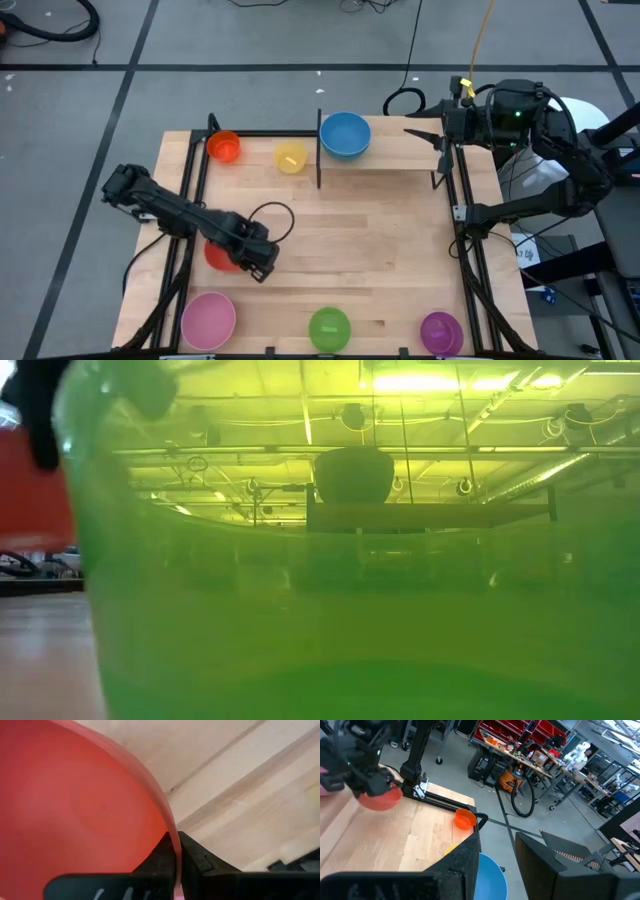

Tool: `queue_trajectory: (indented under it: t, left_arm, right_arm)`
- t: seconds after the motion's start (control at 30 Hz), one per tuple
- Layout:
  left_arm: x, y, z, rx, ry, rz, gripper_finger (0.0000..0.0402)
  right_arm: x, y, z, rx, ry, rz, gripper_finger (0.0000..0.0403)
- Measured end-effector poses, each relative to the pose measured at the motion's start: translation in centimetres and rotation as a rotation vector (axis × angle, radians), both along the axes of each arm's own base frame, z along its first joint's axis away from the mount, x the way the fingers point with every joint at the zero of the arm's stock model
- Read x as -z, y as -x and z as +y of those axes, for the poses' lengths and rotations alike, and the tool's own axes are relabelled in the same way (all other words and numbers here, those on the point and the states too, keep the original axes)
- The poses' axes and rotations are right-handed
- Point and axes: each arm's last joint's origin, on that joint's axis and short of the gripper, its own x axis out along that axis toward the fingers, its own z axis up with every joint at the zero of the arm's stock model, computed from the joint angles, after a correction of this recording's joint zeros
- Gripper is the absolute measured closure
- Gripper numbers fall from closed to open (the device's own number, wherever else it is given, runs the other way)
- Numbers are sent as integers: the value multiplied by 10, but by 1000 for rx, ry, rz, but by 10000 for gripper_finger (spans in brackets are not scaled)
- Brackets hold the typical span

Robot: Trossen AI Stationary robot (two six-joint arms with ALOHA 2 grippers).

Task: Place and stack bowls onto a shelf
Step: Stack the bottom orange bowl on top of the blue bowl on the shelf

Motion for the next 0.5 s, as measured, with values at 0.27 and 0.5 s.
queue_trajectory:
  t: [0.27,0.5]
  left_arm:
    - [-84,1,34,10,-182,-45,396]
    - [-120,-12,76,118,-282,-192,396]
  right_arm:
    - [-2,6,1,4,5,-14,284]
    - [-8,26,6,13,-3,-70,284]
